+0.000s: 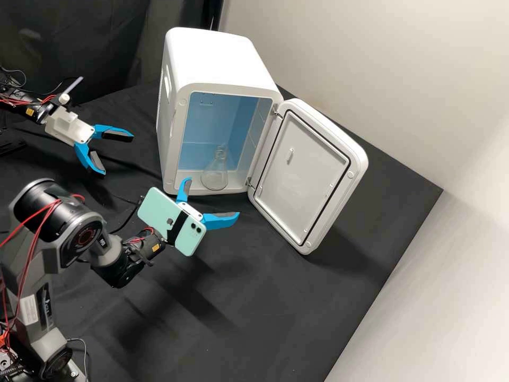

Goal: Place the flask in the incubator

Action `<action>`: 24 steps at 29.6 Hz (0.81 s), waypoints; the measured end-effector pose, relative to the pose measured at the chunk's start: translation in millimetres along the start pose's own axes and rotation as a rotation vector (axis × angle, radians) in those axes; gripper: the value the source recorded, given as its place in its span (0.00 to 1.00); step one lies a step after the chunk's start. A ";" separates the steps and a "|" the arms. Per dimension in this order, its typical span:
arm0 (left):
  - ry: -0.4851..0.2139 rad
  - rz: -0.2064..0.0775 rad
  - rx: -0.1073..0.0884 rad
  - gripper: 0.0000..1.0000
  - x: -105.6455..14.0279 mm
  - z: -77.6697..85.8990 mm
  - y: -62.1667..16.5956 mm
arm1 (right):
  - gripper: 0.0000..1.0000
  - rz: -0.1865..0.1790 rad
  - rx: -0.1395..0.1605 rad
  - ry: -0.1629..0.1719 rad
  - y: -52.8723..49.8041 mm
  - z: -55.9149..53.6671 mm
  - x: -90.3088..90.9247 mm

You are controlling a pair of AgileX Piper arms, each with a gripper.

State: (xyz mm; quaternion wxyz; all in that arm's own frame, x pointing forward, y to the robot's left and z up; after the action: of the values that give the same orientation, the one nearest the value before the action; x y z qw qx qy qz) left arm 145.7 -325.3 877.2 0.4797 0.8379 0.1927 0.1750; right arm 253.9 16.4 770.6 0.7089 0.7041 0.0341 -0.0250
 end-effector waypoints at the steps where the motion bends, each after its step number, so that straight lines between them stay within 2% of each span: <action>1: 0.028 0.013 -0.003 1.00 -0.6 1.8 -1.7 | 1.00 -0.006 0.004 -0.001 -0.3 0.2 -5.3; 3: 0.048 0.027 -0.004 1.00 -1.3 1.8 -1.8 | 1.00 -0.016 0.017 -0.001 -1.1 0.4 -11.1; 5: 0.068 0.046 -0.016 1.00 -1.8 0.9 -1.9 | 1.00 -0.025 0.026 -0.001 -2.0 0.8 -15.8; 6: 0.070 0.059 -0.024 1.00 -2.0 1.1 -1.9 | 1.00 -0.025 0.025 -0.001 -1.8 0.7 -17.2; 7: 0.068 0.067 -0.022 1.00 -2.1 1.3 -1.8 | 1.00 -0.030 0.024 -0.003 -2.5 1.2 -18.3; 8: 0.065 0.071 -0.018 1.00 -2.2 1.5 -2.8 | 1.00 -0.031 0.025 0.000 -2.4 0.8 -18.4; 10: 0.050 0.099 0.006 1.00 -3.2 3.2 -4.2 | 1.00 -0.032 0.030 0.001 -2.5 0.7 -18.4; 14: 0.037 0.128 0.028 1.00 -5.5 5.6 -5.7 | 1.00 -0.033 0.030 0.000 -2.7 0.9 -18.7; 18: 0.050 0.136 0.025 1.00 -4.7 6.5 -5.2 | 1.00 -0.033 0.030 0.000 -2.7 0.9 -18.7; 21: 0.087 0.142 0.047 1.00 -5.8 7.9 -6.4 | 1.00 -0.033 0.030 0.000 -2.7 0.9 -18.7; 24: 0.100 0.168 0.080 1.00 -7.4 13.9 -3.5 | 1.00 -0.033 0.030 0.000 -2.7 0.9 -18.7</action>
State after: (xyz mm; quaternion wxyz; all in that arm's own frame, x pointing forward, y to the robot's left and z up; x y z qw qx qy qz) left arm 145.4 -337.5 866.7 0.4191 0.8598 0.1524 0.2486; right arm 235.1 15.3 769.5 0.6976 0.7141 0.0453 -0.0369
